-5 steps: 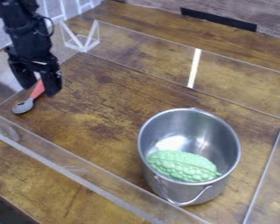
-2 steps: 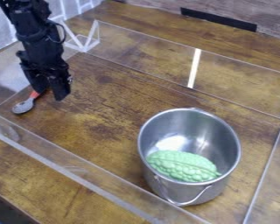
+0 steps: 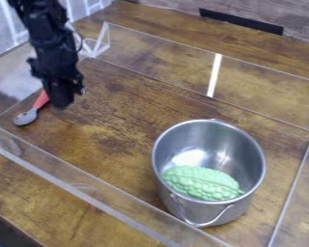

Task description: Move the pink spoon to the right

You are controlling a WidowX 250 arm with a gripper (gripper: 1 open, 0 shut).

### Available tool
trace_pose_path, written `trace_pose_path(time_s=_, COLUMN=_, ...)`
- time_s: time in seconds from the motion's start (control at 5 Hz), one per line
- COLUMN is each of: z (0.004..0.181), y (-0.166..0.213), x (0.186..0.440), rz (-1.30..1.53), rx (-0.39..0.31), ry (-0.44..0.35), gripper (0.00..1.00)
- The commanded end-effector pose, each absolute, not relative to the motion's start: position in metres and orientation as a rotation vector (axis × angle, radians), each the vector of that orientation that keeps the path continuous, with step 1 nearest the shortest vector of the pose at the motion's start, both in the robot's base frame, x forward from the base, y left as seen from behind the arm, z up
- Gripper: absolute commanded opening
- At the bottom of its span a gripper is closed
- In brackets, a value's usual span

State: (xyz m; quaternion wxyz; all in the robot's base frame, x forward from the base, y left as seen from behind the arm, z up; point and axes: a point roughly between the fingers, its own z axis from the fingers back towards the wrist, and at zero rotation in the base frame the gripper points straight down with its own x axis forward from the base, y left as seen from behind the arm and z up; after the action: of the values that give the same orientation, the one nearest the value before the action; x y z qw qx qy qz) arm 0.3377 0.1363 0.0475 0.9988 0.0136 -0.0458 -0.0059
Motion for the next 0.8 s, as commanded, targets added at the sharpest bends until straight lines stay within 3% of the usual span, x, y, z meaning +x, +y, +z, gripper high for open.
trace_pose_path(time_s=0.0, z=0.105, y=0.132, x=0.354, rz=-0.002, rx=0.115, ry=-0.129, gripper=0.0)
trace_pose_path(time_s=0.4, z=0.151, y=0.08, x=0.351, rz=0.114, rx=0.201, ry=-0.125, gripper=0.0)
trace_pose_path(time_s=0.6, z=0.151, y=0.085, x=0.36, rz=0.127, rx=0.198, ry=-0.125, gripper=0.0)
